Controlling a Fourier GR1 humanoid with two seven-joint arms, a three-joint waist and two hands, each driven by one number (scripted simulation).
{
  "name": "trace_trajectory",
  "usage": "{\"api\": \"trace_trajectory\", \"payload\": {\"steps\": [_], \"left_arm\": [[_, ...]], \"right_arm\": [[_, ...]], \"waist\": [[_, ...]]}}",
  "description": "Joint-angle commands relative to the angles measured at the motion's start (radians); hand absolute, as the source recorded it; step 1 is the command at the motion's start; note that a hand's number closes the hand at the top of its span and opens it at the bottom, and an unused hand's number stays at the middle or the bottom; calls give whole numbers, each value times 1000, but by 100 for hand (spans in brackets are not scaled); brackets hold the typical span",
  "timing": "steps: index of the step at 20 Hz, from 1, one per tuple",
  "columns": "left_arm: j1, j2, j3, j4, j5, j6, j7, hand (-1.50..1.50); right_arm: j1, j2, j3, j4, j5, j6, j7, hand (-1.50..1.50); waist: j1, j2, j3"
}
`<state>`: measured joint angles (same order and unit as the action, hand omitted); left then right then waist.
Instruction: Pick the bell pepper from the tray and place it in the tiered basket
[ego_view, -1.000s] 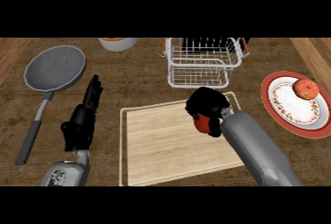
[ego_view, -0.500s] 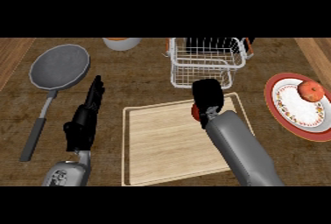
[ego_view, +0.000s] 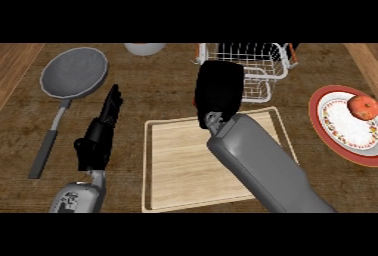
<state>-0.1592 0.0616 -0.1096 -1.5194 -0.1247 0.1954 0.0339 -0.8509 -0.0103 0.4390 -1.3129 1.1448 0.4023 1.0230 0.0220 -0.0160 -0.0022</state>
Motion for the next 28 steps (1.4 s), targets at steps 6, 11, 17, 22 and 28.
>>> {"api": "trace_trajectory", "payload": {"steps": [6, 11, 17, 22, 28], "left_arm": [[-23, -4, 9, 9, 5, -3, 6, 0], [-22, 5, 3, 4, -11, -5, 24, 0], [-20, 5, 12, -9, 0, -12, 15, 0], [1, -25, -14, -24, -21, 12, 10, 0], [19, -27, -22, -45, -40, 22, 15, 0]], "right_arm": [[-284, 9, -43, -103, -134, 186, 362, 150], [-343, 9, -137, -131, -206, 104, 384, 150], [-440, 9, -236, -13, -202, 24, 337, 150], [-507, 10, -279, 158, -130, -40, 266, 150], [-480, -63, -342, 267, -48, -50, 104, 150]], "waist": [[0, 7, -1], [-4, 9, 1], [-6, 14, 1], [0, 17, 1], [-8, 18, 1]]}}
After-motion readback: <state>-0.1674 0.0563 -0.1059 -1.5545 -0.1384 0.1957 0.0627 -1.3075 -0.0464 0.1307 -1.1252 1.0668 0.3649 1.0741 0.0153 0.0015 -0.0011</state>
